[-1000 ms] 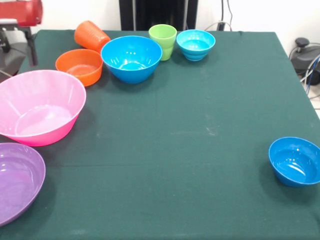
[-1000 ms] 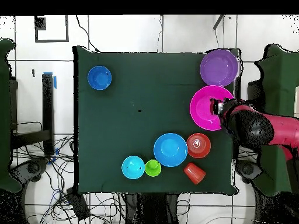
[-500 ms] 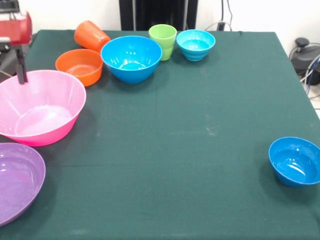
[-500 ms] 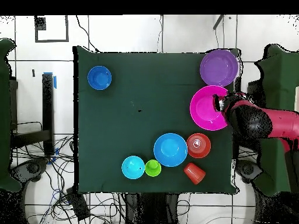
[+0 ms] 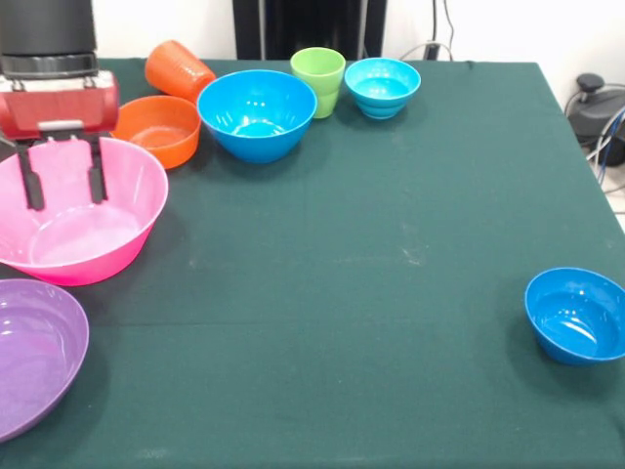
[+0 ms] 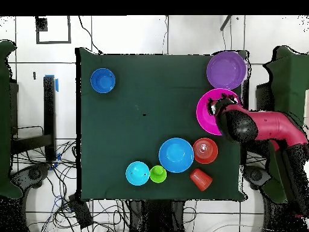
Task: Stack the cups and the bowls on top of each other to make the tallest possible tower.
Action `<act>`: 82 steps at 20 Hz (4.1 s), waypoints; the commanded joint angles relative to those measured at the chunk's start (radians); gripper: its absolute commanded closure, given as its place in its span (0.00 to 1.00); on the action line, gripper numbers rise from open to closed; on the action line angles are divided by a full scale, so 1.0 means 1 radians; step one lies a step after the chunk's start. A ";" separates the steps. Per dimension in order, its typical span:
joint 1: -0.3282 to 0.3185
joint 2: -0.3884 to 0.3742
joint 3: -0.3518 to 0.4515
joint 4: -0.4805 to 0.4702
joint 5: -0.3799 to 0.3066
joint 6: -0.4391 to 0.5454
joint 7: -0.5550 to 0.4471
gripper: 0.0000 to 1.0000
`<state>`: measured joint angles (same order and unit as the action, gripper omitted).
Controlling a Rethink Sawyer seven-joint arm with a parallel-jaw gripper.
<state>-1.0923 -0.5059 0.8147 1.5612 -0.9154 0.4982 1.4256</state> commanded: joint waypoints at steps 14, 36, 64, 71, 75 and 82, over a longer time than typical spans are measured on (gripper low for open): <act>0.424 -0.112 -0.445 0.012 -0.209 -0.261 0.359 0.00; 0.167 -0.352 -0.194 0.250 0.441 0.291 0.079 0.00; -0.132 -0.345 -0.005 0.410 0.053 -0.084 -0.044 0.00; -0.119 -0.283 0.004 0.382 0.035 -0.060 0.013 0.00; -0.105 -0.241 0.001 0.359 0.014 -0.068 0.030 0.00; -0.052 -0.164 -0.050 0.321 -0.061 -0.132 0.107 0.00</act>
<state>-1.2219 -0.7650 0.7726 1.8929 -0.8510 0.3975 1.6590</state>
